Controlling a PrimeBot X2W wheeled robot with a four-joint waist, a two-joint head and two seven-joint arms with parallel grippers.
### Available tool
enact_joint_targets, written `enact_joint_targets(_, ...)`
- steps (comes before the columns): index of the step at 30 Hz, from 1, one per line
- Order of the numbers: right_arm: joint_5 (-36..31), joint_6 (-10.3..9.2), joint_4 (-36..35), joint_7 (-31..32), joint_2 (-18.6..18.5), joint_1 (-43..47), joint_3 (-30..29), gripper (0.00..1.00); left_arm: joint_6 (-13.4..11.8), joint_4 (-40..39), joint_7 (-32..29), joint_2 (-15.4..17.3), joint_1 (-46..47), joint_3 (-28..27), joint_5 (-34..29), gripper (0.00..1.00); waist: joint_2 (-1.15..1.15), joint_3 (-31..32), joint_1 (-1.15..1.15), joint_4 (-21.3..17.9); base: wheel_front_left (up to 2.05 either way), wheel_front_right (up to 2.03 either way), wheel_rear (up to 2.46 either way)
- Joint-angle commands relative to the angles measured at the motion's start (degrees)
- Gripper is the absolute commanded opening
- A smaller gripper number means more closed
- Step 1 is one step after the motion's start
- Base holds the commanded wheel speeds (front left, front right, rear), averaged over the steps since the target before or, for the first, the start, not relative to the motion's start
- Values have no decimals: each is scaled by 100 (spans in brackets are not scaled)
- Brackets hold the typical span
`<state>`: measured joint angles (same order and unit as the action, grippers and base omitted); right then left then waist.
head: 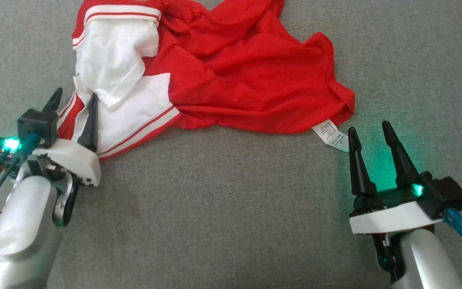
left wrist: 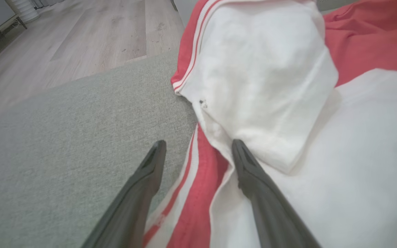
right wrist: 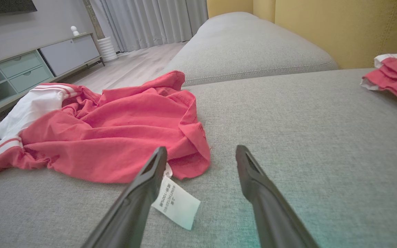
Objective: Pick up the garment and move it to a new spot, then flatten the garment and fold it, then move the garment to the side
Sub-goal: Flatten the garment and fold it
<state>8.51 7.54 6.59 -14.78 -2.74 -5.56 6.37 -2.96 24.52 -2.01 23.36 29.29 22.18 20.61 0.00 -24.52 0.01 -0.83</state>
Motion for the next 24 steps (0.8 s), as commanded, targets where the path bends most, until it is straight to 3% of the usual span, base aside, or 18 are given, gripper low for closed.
enact_joint_targets(1,28,-5,-147,-22,-25,-98,137,100,8,-95,6,279,222,-204,-24,100,0,8,-1,-1,0,0,0)
enact_joint_targets(3,29,-5,-140,-22,-23,-101,142,100,20,-44,-10,281,215,-201,8,44,0,25,-1,-1,0,0,0)
enact_joint_targets(6,39,-5,-129,-22,-20,-96,139,100,54,-10,-49,288,187,-190,62,0,0,52,-1,-4,0,0,0)
enact_joint_targets(16,54,-5,-93,-22,-16,-7,112,100,111,-267,217,317,-53,-169,156,0,0,265,-1,42,0,0,0)
enact_joint_targets(22,100,-5,-59,-22,-15,97,132,100,-29,-906,484,382,-418,-151,89,0,0,510,-1,99,0,0,0)
enact_joint_targets(24,109,-5,-52,-22,-15,123,148,100,149,-1226,527,350,-620,-105,262,0,0,569,-1,105,0,0,0)
